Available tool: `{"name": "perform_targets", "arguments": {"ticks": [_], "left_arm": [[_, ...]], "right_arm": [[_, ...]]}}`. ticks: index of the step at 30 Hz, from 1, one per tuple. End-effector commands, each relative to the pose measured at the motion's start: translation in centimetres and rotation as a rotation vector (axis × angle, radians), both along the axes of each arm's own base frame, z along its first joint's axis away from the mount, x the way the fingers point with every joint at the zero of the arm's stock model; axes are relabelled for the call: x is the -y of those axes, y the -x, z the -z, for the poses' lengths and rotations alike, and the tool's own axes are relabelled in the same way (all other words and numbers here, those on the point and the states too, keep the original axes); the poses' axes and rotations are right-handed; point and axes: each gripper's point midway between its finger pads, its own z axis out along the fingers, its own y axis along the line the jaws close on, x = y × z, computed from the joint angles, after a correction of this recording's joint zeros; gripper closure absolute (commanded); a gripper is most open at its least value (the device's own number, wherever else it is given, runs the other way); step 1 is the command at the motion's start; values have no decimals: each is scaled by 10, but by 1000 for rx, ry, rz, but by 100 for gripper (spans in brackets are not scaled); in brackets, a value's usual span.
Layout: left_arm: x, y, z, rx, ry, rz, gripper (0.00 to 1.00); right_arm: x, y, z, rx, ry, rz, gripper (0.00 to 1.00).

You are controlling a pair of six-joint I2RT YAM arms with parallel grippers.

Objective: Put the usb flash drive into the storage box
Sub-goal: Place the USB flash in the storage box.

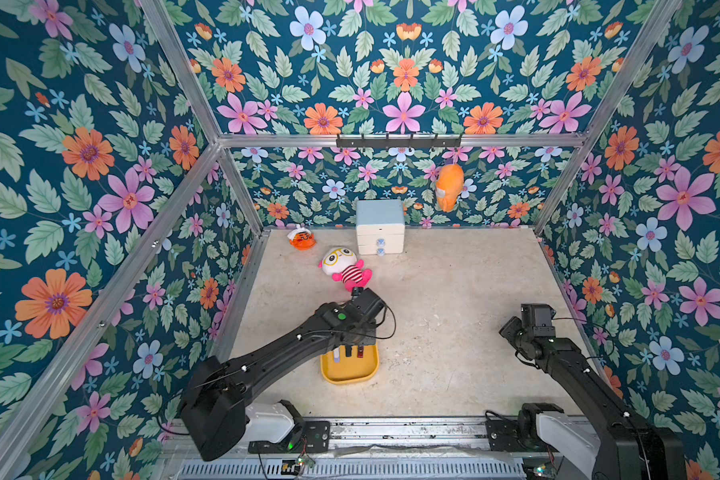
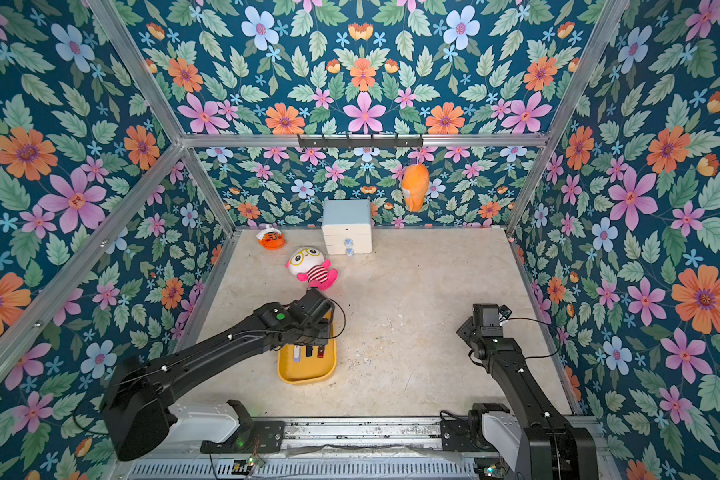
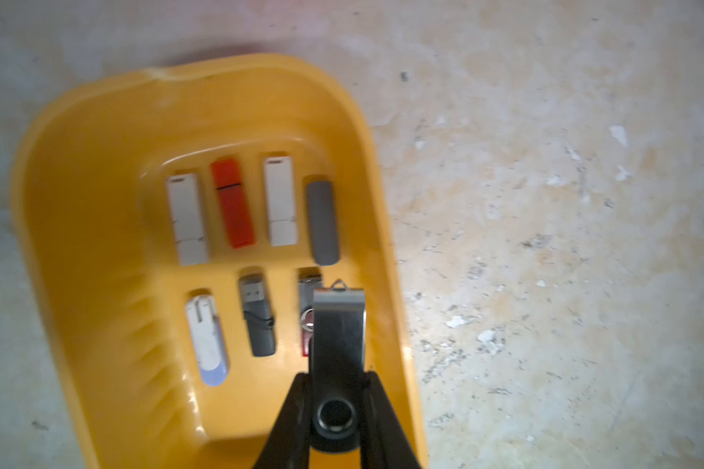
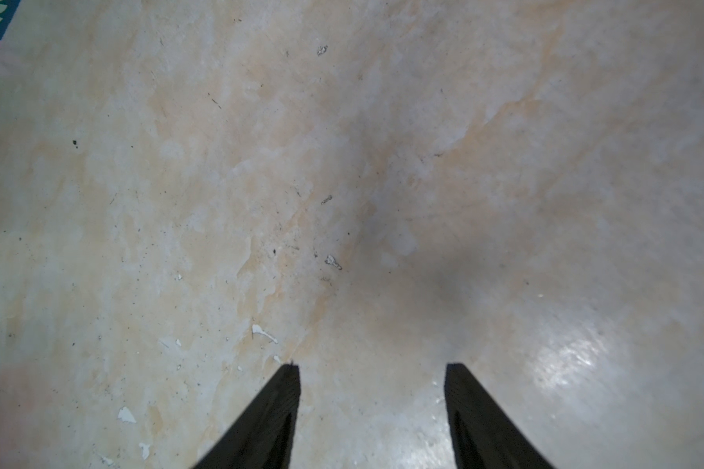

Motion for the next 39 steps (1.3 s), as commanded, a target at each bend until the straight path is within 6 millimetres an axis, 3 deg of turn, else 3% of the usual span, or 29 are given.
{"name": "perform_targets", "arguments": {"ticks": [1,9,14,21,30,32,39], "left_arm": [[0,6,11,-31,72,-41,92],[24,6,47,-105,153,-23,93],[30,9,68,-150,157,-23,94],[23,9,85,-163,122,-52,93],[10,9,87,-154,66,-81,91],[12,10,87,-160,72,-76,87],[20,6,77,-148,95,-52,58]], "right_arm": [[1,-4,-3,15,10,-6,37],[1,-4,-2,14,10,-4,37],[1,-4,-2,13,9,-5,38],[0,-5,-2,10,8,-7,38],[0,-5,-1,7,10,-9,38],[0,-5,-1,8,9,-9,38],[0,-5,-1,8,10,-8,38]]}}
